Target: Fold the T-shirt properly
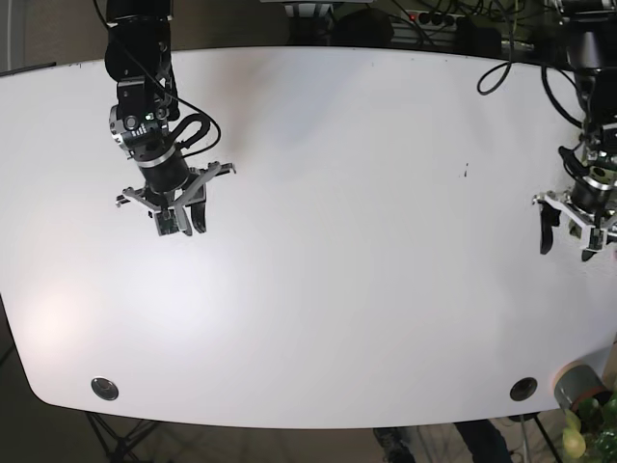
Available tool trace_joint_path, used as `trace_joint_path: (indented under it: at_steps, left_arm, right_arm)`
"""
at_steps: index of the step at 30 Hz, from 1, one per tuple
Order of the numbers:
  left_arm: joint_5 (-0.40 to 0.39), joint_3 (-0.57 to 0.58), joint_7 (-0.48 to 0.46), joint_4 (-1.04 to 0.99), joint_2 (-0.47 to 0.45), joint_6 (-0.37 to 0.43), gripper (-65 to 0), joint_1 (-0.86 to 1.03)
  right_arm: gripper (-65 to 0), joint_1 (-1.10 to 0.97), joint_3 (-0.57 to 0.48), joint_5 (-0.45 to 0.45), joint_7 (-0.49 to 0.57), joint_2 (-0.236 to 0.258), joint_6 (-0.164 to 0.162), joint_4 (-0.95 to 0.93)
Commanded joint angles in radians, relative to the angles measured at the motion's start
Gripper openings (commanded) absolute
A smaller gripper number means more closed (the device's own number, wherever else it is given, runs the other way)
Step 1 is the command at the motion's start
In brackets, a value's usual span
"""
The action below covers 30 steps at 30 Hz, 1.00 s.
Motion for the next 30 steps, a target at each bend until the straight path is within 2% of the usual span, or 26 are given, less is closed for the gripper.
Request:
trace_joint_path:
  at_steps: [1, 4, 7, 10, 16, 24, 30]
  left_arm:
    - [0.042, -0.03, -0.025, 0.1, 0.038, 0.022, -21.4, 0.015]
    - [0.144, -0.044, -0.025, 0.208, 0.164, 0.039, -21.2, 0.047]
    - [0.229, -0.044, -0.027, 0.277, 0.278, 0.039, -21.5, 0.073]
    - [0.272, -0.046, -0.028, 0.337, 0.371, 0.039, -21.5, 0.121]
    - [0.279, -0.04, -0.028, 0.444, 0.506, 0.039, -21.7, 0.248]
    - [0.279, -0.041, -0.027, 0.554, 0.594, 0.039, -21.7, 0.449]
    - [0.276, -0.043, -0.024, 0.61, 0.618, 0.037, -21.7, 0.677]
  right_arm:
    - [-54.9, -0.024, 0.003, -0.027, 0.12, 0.009, 0.004, 0.021]
    - [-54.9, -0.074, 0.028, -0.081, 0.283, 0.008, 0.004, -0.01]
    - [-54.9, -0.121, 0.057, -0.093, 0.413, -0.012, 0.004, -0.04]
    - [-54.9, -0.171, 0.092, -0.098, 0.519, -0.037, 0.007, -0.062]
    - [-54.9, -0.291, 0.118, -0.093, 0.633, -0.041, 0.013, -0.068]
    - [-54.9, -0.469, 0.12, -0.088, 0.71, -0.04, 0.014, -0.065]
    - [-54.9, -0.639, 0.117, 0.014, 0.802, -0.031, 0.016, -0.077]
